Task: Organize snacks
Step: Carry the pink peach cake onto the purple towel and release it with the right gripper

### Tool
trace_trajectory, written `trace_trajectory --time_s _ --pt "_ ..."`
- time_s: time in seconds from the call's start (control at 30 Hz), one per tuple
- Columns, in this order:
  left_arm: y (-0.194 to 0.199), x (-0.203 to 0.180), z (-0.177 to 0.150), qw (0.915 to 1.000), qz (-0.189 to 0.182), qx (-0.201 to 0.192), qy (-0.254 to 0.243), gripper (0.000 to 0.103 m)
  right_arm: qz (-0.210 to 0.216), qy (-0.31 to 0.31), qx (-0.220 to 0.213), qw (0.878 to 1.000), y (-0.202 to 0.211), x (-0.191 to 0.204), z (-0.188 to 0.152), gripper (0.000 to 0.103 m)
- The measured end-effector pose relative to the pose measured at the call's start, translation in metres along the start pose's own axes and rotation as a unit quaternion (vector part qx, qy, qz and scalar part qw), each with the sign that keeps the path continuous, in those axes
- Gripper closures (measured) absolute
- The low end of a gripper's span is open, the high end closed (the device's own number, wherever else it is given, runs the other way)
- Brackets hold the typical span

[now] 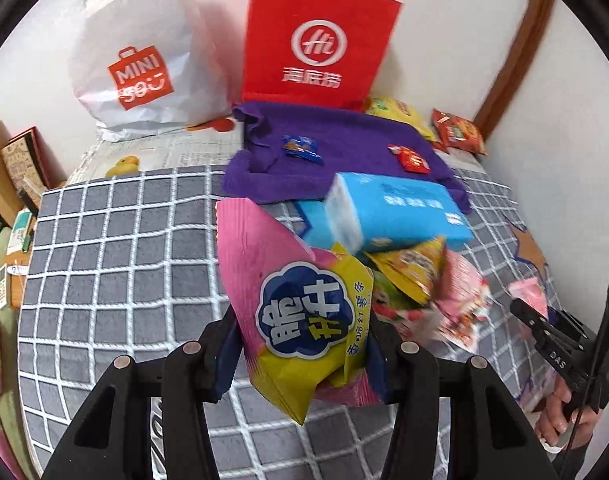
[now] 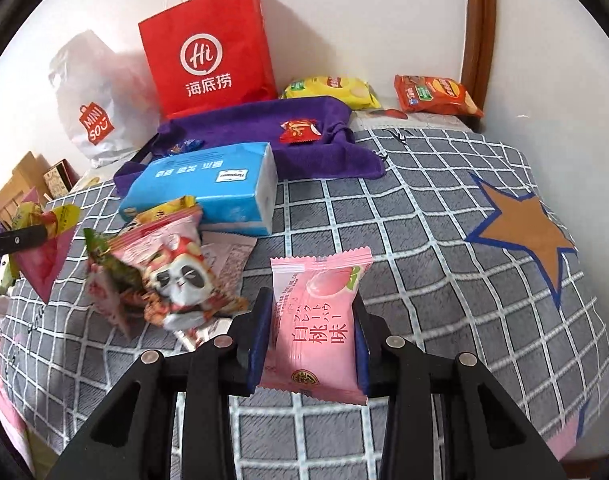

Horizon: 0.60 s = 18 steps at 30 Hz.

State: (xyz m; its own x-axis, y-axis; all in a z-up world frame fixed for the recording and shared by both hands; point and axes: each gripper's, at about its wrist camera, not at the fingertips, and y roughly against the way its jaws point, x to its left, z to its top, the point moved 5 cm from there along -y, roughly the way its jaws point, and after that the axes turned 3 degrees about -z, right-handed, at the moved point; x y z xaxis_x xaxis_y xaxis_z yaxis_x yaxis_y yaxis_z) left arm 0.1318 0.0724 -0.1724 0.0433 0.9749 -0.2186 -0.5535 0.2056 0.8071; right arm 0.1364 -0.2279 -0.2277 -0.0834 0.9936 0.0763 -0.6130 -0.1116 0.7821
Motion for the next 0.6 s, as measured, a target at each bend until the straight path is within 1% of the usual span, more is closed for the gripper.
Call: trace_trajectory --time_s 0.2,0.3,0.47,0.6 --pt "0.012 -0.028 -0.011 0.9995 -0.025 0.002 -0.021 0.053 -0.001 -0.007 0.004 1.0 0.018 0.001 -0.005 0.067" --pt "0.017 -0.04 -0.009 0.9991 -0.028 -0.005 -0.032 0.053 0.002 0.004 0.001 1.0 0.03 0.005 -0.004 0.067" --pt "0.023 -0.056 0.001 0.9982 -0.039 -0.014 -0.044 0.053 -0.005 0.023 -0.017 1.0 0.046 0.016 0.007 0.067" --pt "0.027 -0.063 0.009 0.9975 -0.041 -0.021 -0.053 0.053 -0.004 0.025 -0.023 0.999 0.05 0.021 0.021 0.067"
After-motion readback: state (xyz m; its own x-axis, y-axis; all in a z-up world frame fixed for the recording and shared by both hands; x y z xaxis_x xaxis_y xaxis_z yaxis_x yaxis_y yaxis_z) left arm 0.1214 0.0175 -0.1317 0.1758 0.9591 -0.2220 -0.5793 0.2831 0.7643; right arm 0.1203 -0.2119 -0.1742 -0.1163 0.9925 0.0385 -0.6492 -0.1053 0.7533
